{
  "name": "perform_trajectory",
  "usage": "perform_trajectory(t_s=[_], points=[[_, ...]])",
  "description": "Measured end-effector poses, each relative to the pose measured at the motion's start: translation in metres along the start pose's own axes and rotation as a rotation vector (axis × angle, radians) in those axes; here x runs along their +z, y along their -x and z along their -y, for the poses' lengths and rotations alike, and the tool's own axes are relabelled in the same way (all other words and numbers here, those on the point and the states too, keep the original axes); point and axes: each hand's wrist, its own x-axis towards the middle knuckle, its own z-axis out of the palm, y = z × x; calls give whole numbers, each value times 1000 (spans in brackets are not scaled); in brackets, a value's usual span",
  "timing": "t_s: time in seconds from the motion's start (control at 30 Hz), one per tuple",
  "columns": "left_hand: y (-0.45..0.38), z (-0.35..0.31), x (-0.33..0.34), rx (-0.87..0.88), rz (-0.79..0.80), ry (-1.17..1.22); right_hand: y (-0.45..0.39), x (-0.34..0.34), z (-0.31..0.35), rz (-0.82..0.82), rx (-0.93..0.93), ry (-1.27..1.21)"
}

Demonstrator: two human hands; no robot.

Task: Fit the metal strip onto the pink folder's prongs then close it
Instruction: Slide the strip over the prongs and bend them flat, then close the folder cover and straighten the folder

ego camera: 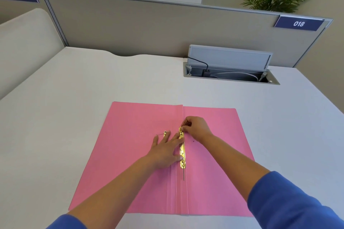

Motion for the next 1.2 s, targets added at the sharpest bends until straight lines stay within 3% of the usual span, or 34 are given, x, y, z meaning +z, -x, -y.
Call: perform_trajectory(t_s=[0.33, 0.63, 0.87, 0.97, 1.0, 1.1, 1.2], points=[[4, -2, -3, -11, 13, 28, -16, -3, 25, 158, -31, 210], [3, 1, -1, -7, -5, 28, -16, -1, 22, -7, 362, -213], [3, 2, 0, -6, -8, 41, -8, -1, 17, -20, 293, -263], [2, 3, 1, -5, -7, 31, 2, -6, 13, 54, 278, -340], [1, 4, 0, -5, -7, 25, 8, -9, 11, 70, 247, -293], [-1, 2, -2, -10, -11, 4, 36, -15, -4, 94, 136, 166], [-4, 1, -2, -18, -6, 5, 73, -15, -27, 264, 123, 443]])
